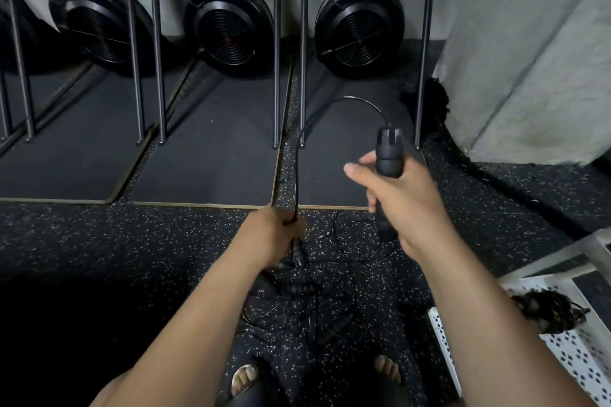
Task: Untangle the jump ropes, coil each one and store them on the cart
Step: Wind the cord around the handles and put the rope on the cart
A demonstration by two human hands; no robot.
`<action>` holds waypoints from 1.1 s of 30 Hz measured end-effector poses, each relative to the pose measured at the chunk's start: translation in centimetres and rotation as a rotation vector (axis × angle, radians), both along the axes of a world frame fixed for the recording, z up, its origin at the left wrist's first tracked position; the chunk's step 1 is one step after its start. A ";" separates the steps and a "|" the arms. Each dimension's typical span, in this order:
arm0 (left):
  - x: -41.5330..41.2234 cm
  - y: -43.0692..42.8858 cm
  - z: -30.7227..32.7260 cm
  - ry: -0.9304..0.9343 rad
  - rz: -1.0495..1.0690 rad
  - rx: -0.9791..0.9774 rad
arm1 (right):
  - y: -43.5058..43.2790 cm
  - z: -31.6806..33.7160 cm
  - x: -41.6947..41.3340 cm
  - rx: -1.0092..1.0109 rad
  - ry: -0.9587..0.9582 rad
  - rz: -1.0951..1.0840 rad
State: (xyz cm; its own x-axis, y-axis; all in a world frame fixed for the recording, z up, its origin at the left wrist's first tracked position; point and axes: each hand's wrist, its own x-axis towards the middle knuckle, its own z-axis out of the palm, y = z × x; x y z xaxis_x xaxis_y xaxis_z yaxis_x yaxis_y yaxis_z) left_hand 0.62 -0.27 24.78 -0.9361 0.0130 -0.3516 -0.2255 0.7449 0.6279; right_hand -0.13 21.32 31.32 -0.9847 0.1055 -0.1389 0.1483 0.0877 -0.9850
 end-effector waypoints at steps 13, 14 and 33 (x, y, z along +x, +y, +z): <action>-1.5 -1.3 5.6 0.281 0.313 0.815 | -4.3 -4.7 0.5 0.061 -0.319 0.443; -1.6 -1.4 5.6 0.284 0.317 0.846 | -4.6 -4.8 0.7 0.096 -0.320 0.470; -0.9 1.7 2.2 -0.145 -0.107 0.605 | 1.2 0.6 -0.6 -0.284 -0.249 0.383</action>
